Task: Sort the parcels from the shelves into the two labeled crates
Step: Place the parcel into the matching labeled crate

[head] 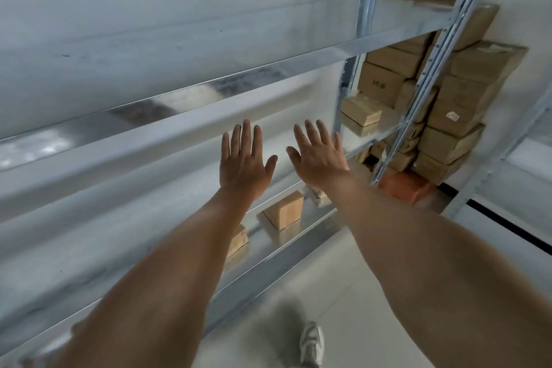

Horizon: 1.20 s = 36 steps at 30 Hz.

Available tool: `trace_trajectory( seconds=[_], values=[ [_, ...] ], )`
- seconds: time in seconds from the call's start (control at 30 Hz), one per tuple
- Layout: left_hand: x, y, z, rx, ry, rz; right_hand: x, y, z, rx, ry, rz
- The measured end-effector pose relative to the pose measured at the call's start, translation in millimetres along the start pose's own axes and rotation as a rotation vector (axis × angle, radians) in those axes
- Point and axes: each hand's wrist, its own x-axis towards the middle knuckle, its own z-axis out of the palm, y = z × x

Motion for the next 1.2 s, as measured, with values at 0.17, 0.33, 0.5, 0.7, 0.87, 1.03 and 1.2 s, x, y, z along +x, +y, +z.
trace_trajectory(
  seconds=[0.17,0.33,0.5,0.7,0.87,1.03,1.2],
  values=[
    [81,70,40,-0.03,-0.053,-0.036,73,81,14,0.01,-0.042,-0.005],
    [154,122,63,-0.034,-0.115,-0.081,141,160,13,0.014,-0.089,-0.005],
    [205,163,79,-0.003,-0.148,-0.131,195,239,16,0.051,-0.121,0.015],
    [244,216,103,0.01,-0.204,-0.265,263,319,48,0.054,-0.144,-0.053],
    [257,266,115,0.011,-0.218,-0.359,297,368,68,0.054,-0.237,-0.091],
    [256,302,125,0.0,-0.215,-0.41,320,402,88,0.017,-0.372,-0.111],
    [241,308,127,0.029,-0.21,-0.465,334,420,117,0.092,-0.463,-0.072]
  ],
)
